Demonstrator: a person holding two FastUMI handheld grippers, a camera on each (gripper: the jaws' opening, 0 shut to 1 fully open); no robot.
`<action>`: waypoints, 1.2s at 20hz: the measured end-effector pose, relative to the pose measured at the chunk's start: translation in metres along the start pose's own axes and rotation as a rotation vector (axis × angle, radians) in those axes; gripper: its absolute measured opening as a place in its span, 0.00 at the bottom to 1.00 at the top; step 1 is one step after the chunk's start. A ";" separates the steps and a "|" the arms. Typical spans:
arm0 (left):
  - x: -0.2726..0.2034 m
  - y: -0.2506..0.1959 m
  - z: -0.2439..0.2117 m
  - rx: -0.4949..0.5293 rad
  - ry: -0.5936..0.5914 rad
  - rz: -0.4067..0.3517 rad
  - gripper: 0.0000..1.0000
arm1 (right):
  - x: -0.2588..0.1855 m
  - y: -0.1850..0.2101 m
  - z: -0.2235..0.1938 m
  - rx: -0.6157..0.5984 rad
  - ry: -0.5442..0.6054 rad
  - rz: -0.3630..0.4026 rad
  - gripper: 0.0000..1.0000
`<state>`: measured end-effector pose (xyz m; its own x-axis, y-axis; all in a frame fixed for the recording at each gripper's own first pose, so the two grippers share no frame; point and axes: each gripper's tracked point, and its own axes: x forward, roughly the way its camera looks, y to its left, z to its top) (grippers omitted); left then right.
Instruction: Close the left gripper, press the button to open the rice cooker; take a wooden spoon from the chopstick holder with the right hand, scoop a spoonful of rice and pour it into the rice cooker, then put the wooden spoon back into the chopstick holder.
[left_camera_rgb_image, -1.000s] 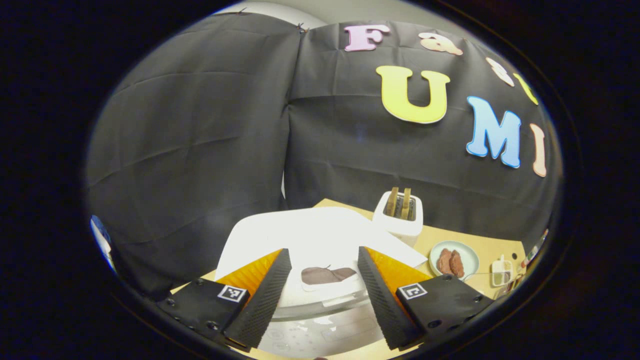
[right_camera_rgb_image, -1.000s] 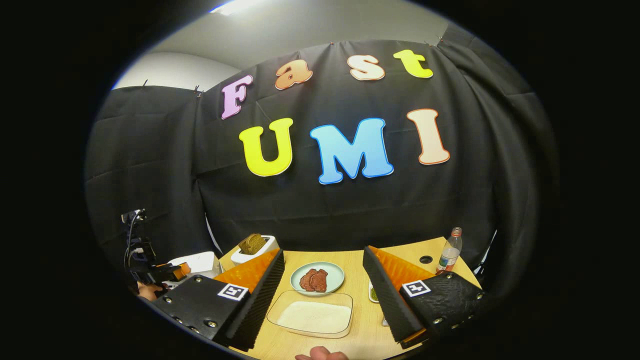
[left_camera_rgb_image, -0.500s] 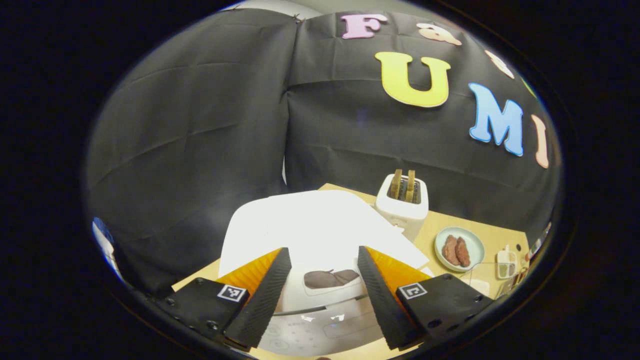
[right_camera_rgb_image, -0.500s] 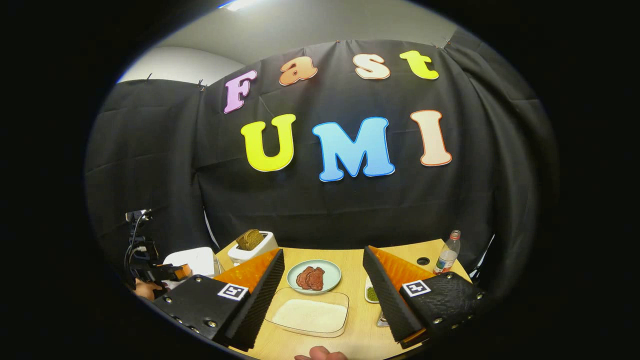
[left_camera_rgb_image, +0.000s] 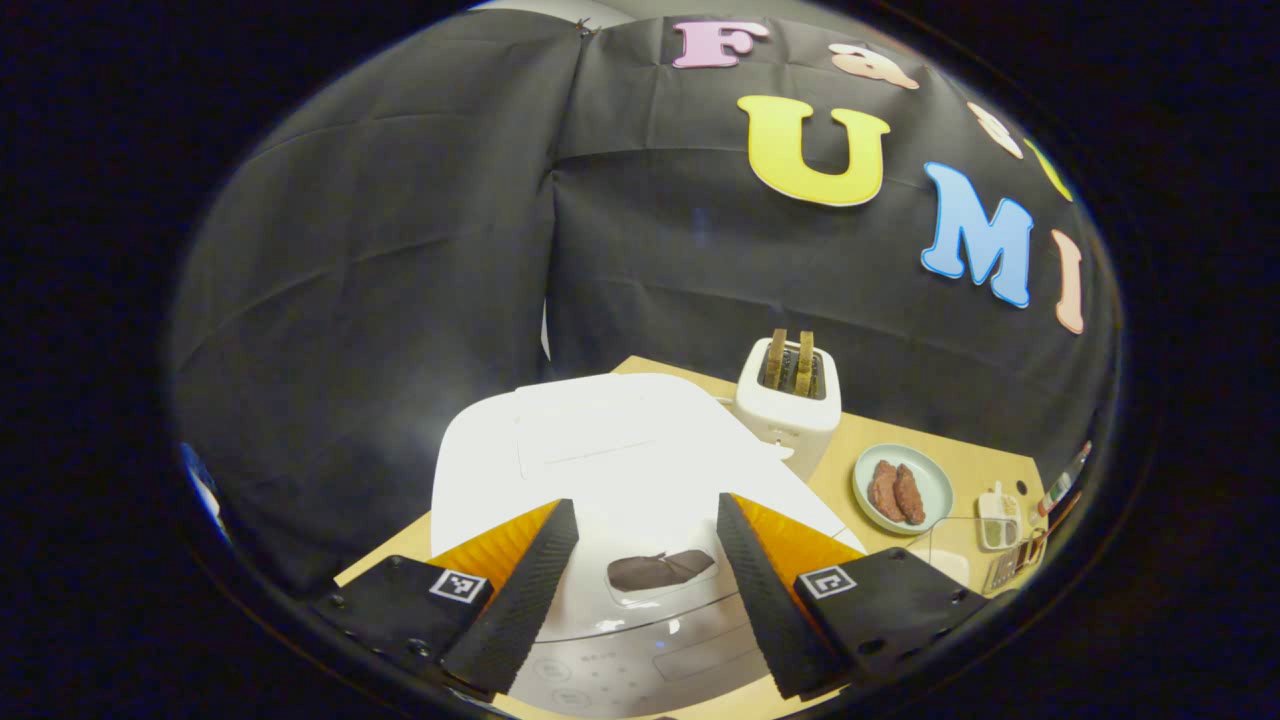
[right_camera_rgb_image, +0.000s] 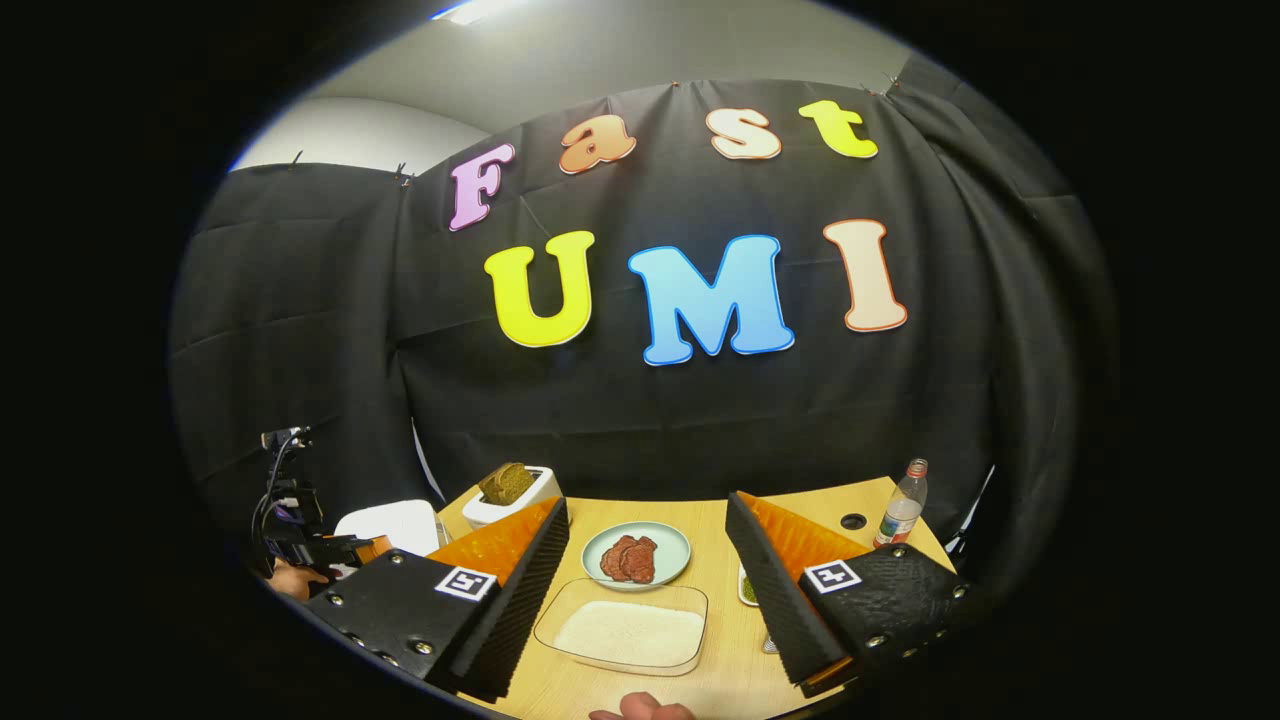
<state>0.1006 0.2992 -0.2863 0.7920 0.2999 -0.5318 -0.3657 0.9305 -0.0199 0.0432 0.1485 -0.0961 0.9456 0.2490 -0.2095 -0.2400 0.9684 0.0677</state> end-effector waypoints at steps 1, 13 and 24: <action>-0.006 0.000 0.014 0.007 -0.038 -0.008 0.97 | -0.001 0.003 0.007 -0.005 -0.018 0.002 0.96; -0.236 -0.148 0.196 0.148 -0.637 -0.348 0.97 | -0.031 0.011 0.084 -0.026 -0.175 -0.131 0.96; -0.251 -0.150 0.181 0.085 -0.558 -0.446 0.98 | -0.046 0.023 0.081 -0.051 -0.184 -0.204 0.96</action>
<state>0.0451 0.1227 0.0036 0.9972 -0.0707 0.0240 0.0720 0.9958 -0.0565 0.0115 0.1583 -0.0058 0.9984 0.0469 -0.0330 -0.0472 0.9989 -0.0075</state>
